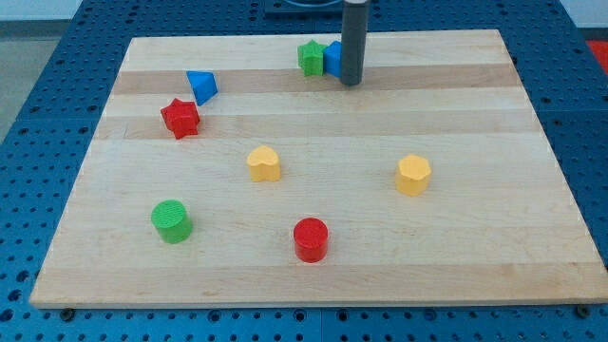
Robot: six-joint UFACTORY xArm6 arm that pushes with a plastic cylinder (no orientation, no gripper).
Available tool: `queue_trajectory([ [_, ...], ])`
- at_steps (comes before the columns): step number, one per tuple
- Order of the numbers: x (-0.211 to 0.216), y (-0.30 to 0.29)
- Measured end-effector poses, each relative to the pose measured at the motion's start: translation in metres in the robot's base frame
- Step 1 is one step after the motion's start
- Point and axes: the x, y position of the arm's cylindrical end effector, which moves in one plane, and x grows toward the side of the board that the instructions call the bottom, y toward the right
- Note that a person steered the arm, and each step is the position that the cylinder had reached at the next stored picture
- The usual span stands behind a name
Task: Move the blue triangle to the left of the green star
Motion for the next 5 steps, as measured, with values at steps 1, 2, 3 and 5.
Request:
queue_trajectory([
  [1, 0.032, -0.044],
  [2, 0.036, -0.082],
  [3, 0.036, -0.115],
  [5, 0.036, -0.189],
])
